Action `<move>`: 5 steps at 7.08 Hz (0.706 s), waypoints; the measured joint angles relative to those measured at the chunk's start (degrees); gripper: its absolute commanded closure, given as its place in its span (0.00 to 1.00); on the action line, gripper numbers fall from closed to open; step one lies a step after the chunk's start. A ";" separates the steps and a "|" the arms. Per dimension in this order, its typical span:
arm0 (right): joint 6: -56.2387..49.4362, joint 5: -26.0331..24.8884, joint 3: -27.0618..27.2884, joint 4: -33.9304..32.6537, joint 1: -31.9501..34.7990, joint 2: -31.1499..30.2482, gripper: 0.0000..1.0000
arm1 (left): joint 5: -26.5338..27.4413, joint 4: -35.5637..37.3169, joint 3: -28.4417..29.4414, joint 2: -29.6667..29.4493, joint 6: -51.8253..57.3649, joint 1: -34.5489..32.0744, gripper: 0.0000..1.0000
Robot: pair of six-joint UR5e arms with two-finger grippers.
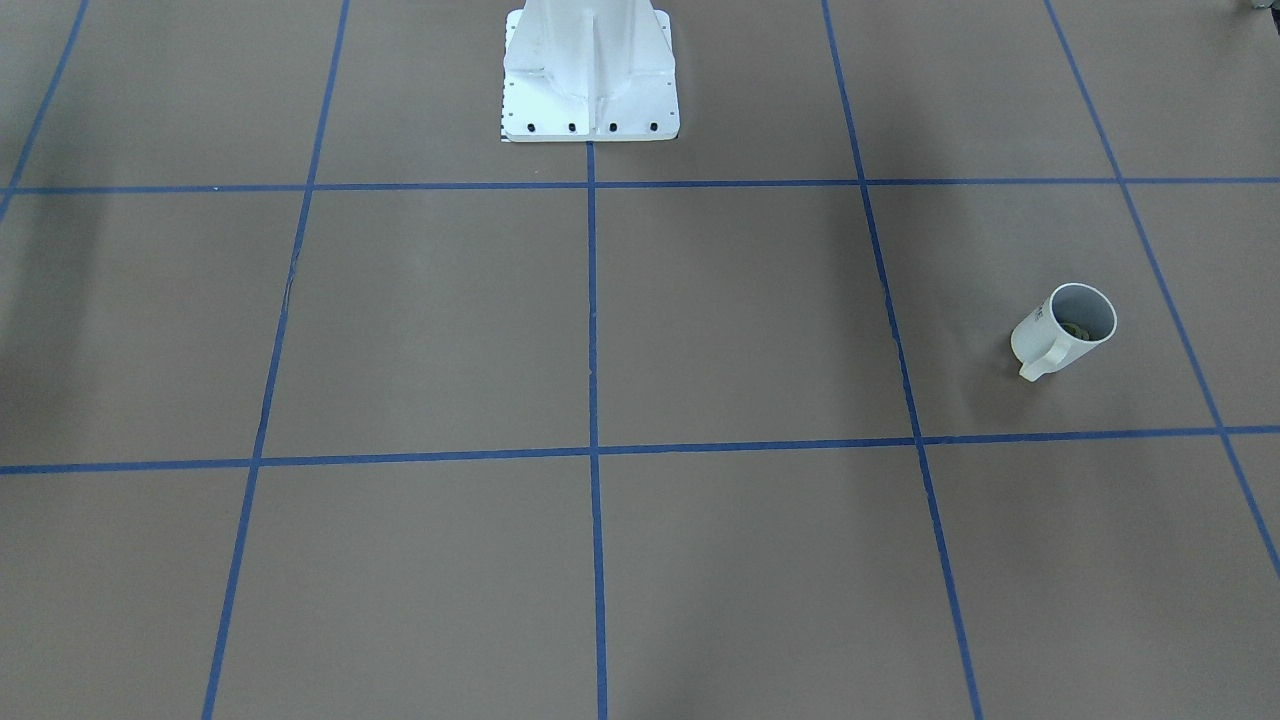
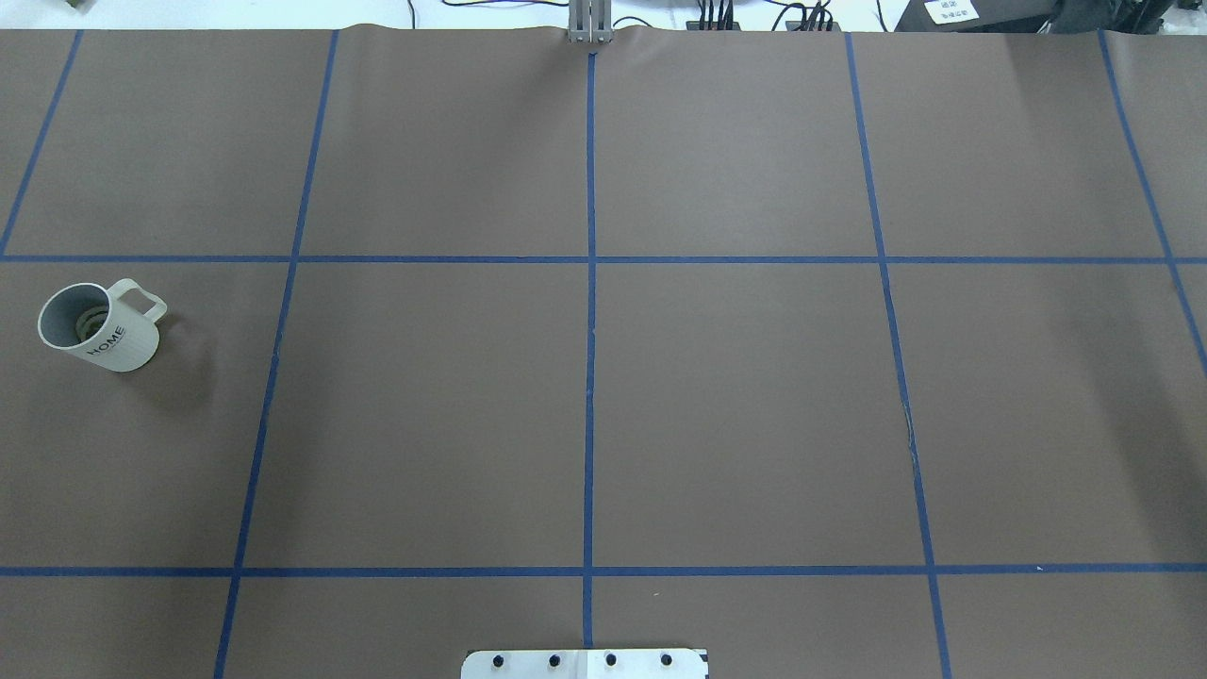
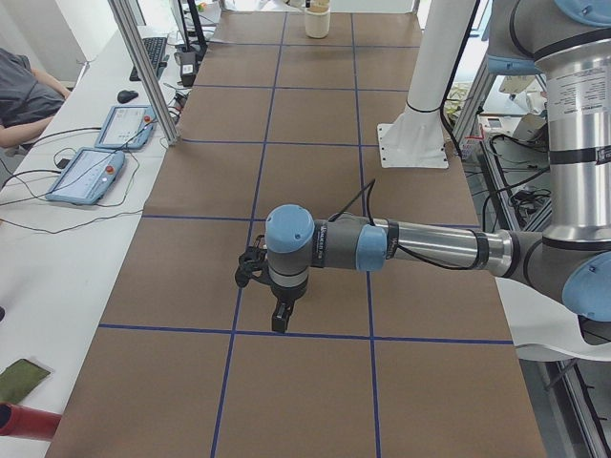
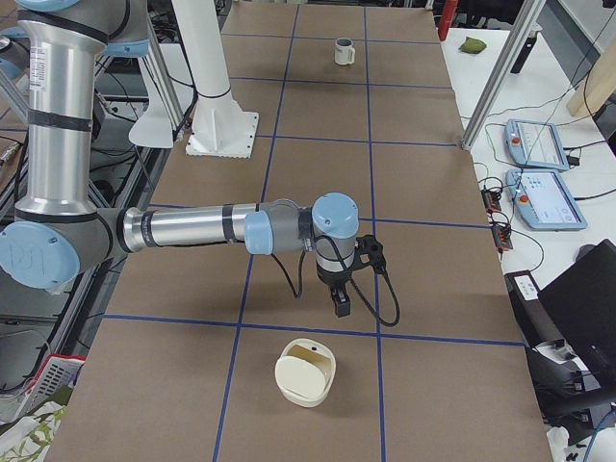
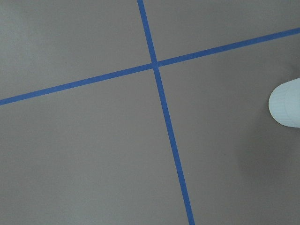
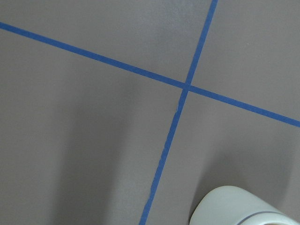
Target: Left arm hands cup to right arm to dump lemon
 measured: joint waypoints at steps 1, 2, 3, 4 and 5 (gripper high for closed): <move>0.03 0.01 0.10 0.00 0.00 -0.14 0.00 | 0.09 -0.13 -0.19 -0.03 -0.01 0.00 0.00; 0.14 -0.04 0.15 0.01 0.00 -0.09 0.00 | 0.30 -0.38 -0.48 -0.04 -0.07 0.00 0.00; 0.32 -0.17 0.25 0.05 0.00 0.13 0.00 | 0.43 -0.70 -0.65 -0.26 -0.20 0.00 0.00; 0.60 -0.41 0.40 0.07 0.00 0.96 0.00 | 0.44 -1.41 -0.73 -0.68 -0.40 0.00 0.00; 0.88 -0.63 0.50 0.08 0.00 2.63 0.00 | 0.39 -3.03 -0.87 -1.16 -0.56 0.00 0.00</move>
